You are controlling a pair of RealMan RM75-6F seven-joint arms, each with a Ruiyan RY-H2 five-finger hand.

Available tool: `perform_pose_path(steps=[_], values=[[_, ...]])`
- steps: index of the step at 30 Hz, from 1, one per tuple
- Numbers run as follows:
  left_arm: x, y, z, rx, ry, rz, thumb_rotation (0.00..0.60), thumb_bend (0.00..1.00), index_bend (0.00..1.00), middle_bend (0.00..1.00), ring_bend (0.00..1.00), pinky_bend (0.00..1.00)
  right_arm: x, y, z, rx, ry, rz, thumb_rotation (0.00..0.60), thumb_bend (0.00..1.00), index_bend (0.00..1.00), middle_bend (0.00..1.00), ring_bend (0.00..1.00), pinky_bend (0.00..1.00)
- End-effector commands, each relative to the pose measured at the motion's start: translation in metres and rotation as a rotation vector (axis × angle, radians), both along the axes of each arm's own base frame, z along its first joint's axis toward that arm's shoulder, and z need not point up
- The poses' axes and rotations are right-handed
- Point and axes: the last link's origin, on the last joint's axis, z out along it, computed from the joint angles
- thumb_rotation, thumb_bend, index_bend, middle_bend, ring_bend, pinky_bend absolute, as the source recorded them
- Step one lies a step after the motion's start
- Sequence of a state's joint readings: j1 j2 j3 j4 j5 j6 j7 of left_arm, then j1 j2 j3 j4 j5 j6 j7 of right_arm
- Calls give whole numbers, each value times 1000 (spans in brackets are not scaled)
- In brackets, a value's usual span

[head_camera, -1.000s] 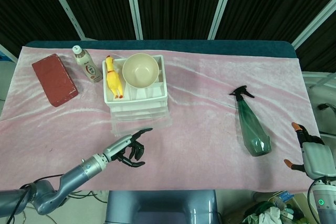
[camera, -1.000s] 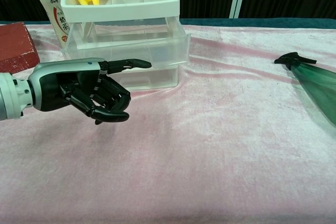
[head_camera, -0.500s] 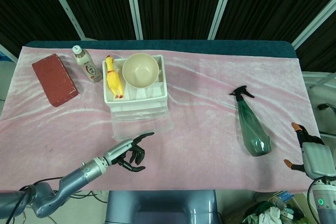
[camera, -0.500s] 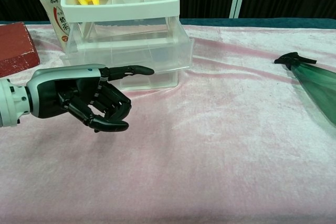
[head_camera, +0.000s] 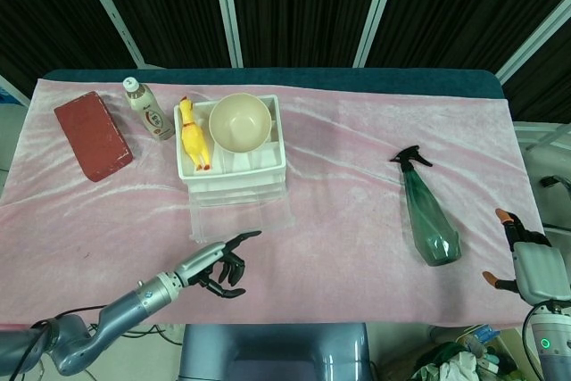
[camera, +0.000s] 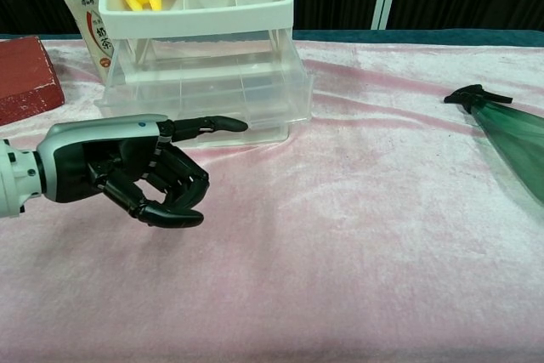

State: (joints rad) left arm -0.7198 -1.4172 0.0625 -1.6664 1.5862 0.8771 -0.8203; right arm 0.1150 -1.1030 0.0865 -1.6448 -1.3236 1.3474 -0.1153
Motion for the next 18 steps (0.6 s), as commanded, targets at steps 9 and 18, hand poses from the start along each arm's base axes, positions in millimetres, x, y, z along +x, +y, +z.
perform_pose_path(steps=[9, 18], values=[[1, -2, 4, 23, -12, -18, 600, 273, 0, 695, 609, 691, 0, 0, -1, 4, 2, -5, 600, 0, 68, 99, 283, 242], [-2, -6, 8, 33, -15, -20, 600, 273, 0, 697, 609, 691, 0, -1, -1, 5, 2, -5, 600, 0, 68, 99, 283, 242]])
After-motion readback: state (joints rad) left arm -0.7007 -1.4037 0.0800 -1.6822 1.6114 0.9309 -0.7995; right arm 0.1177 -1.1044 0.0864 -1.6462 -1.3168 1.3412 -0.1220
